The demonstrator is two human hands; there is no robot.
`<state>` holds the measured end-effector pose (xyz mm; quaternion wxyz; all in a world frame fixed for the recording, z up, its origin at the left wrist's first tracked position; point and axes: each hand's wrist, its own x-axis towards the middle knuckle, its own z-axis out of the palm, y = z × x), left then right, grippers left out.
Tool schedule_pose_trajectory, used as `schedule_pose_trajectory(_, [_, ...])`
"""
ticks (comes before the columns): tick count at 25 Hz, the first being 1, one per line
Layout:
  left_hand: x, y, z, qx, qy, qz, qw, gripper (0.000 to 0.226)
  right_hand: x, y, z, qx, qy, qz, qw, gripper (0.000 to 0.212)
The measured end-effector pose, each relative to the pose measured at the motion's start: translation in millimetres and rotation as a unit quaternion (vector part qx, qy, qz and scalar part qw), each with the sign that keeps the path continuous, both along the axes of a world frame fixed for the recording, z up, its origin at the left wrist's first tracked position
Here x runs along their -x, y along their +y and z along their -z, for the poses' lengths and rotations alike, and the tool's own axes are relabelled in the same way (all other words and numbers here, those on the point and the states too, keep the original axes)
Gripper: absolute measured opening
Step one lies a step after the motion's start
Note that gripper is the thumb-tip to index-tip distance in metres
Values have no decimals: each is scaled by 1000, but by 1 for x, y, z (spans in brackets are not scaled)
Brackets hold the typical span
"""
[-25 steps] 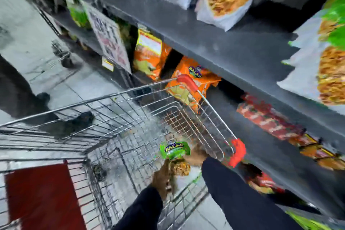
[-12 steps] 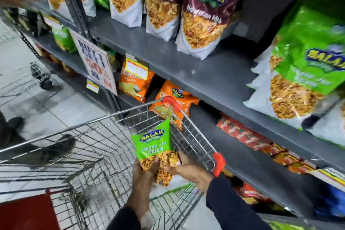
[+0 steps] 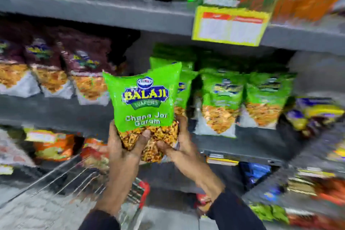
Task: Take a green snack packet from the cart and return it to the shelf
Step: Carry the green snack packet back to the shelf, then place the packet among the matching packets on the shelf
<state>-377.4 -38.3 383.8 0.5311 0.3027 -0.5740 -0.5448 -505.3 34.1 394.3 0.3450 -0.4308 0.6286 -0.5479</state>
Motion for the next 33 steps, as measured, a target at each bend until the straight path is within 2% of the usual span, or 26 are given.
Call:
schedule_pose_trajectory(2, [56,13,-12,26,9,56,998,49,43,28,-12,21,21,57,998,70])
schedule_pose_trajectory(6, [156,52,-16,49,17,162,985,56,124,83,-15,39,28,140,989,62])
schedule_pose_trajectory(11, [257,92,14,37,-30,276,960,55,217,134,12,0,48,227,973,63])
schedule_pose_trajectory(14, [308,102,50,-10,-144,271,952,66,249,138,48,-73,93,294,948,67])
schedule_pose_trajectory(16, [332,100,68,45,-167,229,958,62,256,136,65,-137,96,334,928,69])
schedule_pose_trajectory(17, [339,99,71,62,-160,220,960,60,258,135,72,-140,94,347,923,68])
schedule_pose_trajectory(21, [346,97,77,55,-136,269,952,63,267,132,81,-90,114,373,916,67])
schedule_pose_trajectory(23, [344,98,78,58,-128,263,955,67,268,132,85,-65,132,374,916,70])
schedule_pose_trajectory(26, [327,116,65,152,-135,122,972,77,256,133,84,-34,178,395,901,79])
schedule_pose_trajectory(27, [319,122,55,223,-143,73,962,77,249,134,81,-25,202,413,888,81])
schedule_pose_trajectory(28, [315,125,40,315,-152,42,936,74,242,133,75,-15,230,427,874,84])
schedule_pose_trajectory(30, [323,115,8,488,-208,42,847,64,235,128,70,-14,288,428,857,99])
schedule_pose_trajectory(33, [356,75,-17,625,-318,75,709,58,229,118,74,-71,278,405,868,125])
